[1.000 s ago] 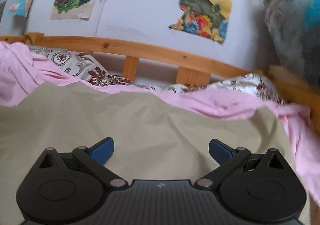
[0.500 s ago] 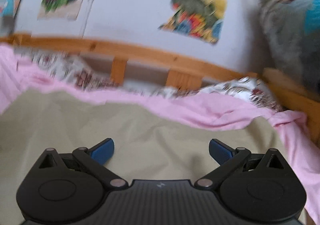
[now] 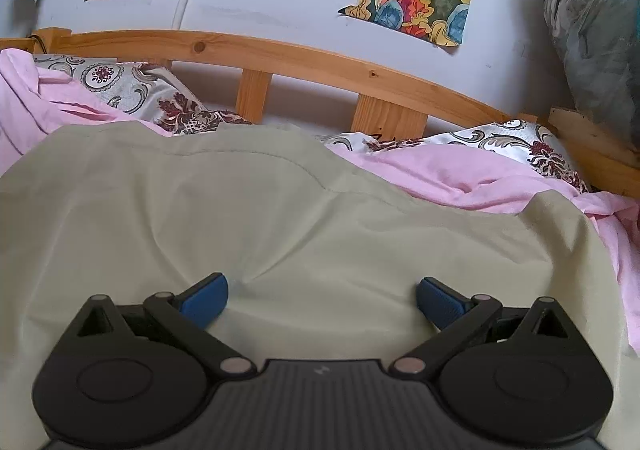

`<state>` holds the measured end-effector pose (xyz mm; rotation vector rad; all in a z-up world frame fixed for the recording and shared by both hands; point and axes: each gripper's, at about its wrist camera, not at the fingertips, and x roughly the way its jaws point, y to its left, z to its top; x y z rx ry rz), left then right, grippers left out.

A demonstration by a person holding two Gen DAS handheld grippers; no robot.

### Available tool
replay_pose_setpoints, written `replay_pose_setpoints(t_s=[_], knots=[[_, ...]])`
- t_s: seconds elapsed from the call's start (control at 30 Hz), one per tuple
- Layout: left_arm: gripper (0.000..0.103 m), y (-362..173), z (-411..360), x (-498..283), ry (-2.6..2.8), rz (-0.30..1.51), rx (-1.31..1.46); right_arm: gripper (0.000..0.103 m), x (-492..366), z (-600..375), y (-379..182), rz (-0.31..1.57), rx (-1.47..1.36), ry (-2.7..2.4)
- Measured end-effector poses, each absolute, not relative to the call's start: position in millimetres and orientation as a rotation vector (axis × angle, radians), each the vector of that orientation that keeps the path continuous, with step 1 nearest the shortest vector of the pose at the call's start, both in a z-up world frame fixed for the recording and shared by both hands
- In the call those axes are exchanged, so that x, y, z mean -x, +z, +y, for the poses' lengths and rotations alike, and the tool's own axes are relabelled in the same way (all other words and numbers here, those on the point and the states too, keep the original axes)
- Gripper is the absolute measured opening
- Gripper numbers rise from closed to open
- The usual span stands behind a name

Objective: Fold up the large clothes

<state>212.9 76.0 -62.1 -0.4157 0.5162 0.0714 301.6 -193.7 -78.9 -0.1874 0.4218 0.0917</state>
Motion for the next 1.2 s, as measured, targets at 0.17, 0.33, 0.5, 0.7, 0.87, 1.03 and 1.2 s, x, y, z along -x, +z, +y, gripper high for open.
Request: replay_pose_setpoints(t_s=[0.17, 0.33, 0.5, 0.7, 0.87, 1.03, 1.2], knots=[[0.04, -53.2, 77.7, -209.3, 0.076, 0.481, 0.433, 0.103, -304.2, -197.1, -77.8, 0.426, 0.163, 0.102], [0.013, -30.8, 65.1, -202.6, 0.002, 0.383, 0.402, 0.103, -303.5, -200.1, -77.1, 0.425, 0.147, 0.109], [0.011, 9.2, 33.7, -202.9, -0.211, 0.237, 0.308, 0.103, -299.8, -229.1, -72.8, 0.399, -0.029, 0.163], [0.011, 42.6, -32.9, -225.2, -0.536, 0.169, 0.173, 0.103, -297.3, -246.7, -73.1, 0.417, -0.109, 0.138], [0.011, 45.9, -90.3, -252.4, -0.799, 0.196, 0.079, 0.103, -285.2, -268.4, -68.6, 0.415, -0.189, 0.109], [0.011, 36.7, -122.0, -290.4, -1.008, 0.247, 0.113, 0.103, -249.0, -303.3, -51.7, 0.404, -0.159, 0.068], [0.011, 26.6, -152.9, -307.8, -1.15, 0.322, 0.12, 0.103, -204.7, -348.5, -42.9, 0.399, -0.014, 0.023]])
